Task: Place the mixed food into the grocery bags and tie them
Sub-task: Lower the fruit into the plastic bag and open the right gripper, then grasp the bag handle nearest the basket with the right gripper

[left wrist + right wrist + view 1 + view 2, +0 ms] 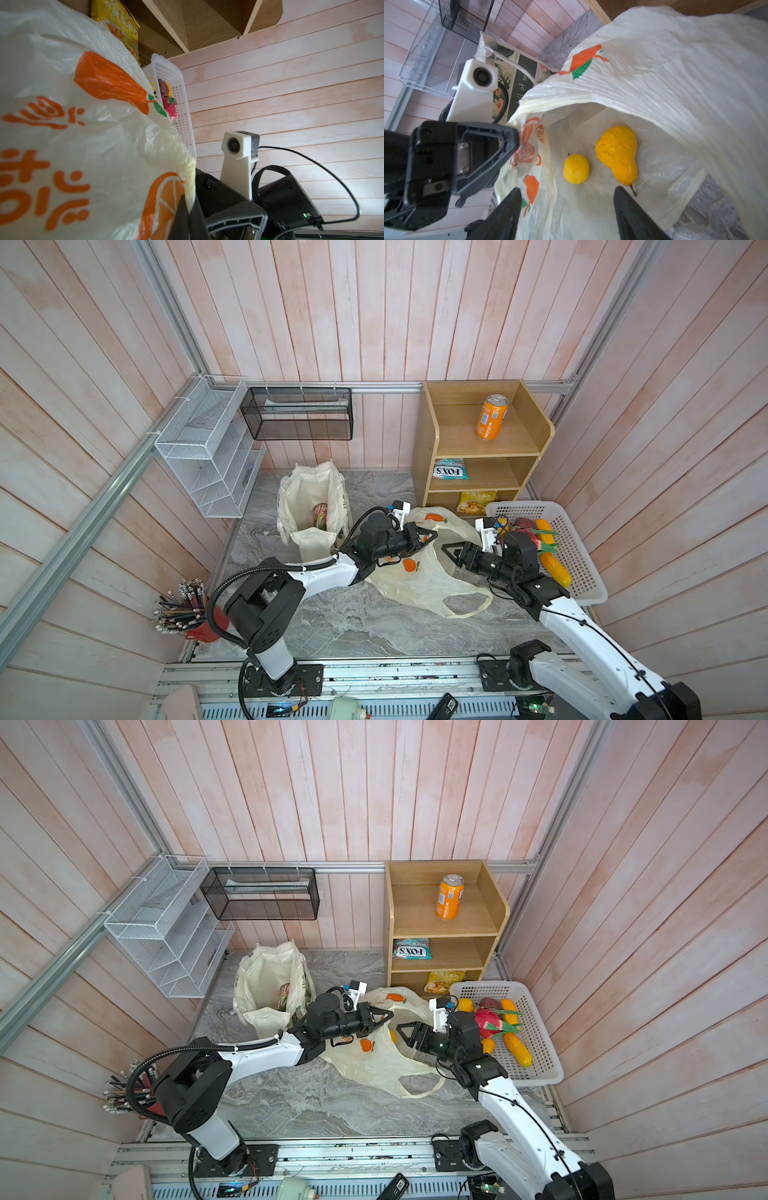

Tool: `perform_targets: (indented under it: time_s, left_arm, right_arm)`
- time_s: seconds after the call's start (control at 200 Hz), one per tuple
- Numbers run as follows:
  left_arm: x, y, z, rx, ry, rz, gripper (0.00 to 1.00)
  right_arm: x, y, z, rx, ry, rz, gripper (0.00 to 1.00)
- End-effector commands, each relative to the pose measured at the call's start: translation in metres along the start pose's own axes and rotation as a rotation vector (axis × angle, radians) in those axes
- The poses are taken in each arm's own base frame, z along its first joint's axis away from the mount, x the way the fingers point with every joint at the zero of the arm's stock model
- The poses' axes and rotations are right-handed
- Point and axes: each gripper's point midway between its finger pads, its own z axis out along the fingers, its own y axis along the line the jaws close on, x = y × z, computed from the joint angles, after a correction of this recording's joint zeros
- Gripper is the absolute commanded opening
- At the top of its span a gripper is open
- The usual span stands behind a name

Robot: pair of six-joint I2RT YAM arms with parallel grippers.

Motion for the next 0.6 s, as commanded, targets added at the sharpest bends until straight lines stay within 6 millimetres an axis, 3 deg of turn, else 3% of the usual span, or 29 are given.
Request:
perform_targets:
  time_s: [0.0,0.13,0.26,0.38,0.595]
  left_arm:
    - [-0.001,0.001,-0.002,0.018,-0.003,0.024,0.0]
    - [-0.002,0.001,-0.003,0.019,-0.003,0.025,0.0]
    - [-0.002,0.0,-0.004,0.02,-0.004,0.027,0.0]
    - [-0.002,-0.002,-0.004,0.025,-0.002,0.031,0.0]
    - [-0.003,-0.003,-0.004,0.027,0.0,0.031,0.0]
  right_arm:
    - [0.0,0.014,-0.021,0.004,0.008,-0.042,0.65]
    - [-0.011,0.013,-0.043,0.091,-0.057,-0.09,0.57]
    - [-0.022,-0.011,-0.058,0.253,-0.132,-0.123,0.62]
    - [-0.026,-0.041,-0.06,0.41,-0.144,-0.146,0.73]
    - [-0.032,-0.07,-0.051,0.53,-0.15,-0.175,0.75]
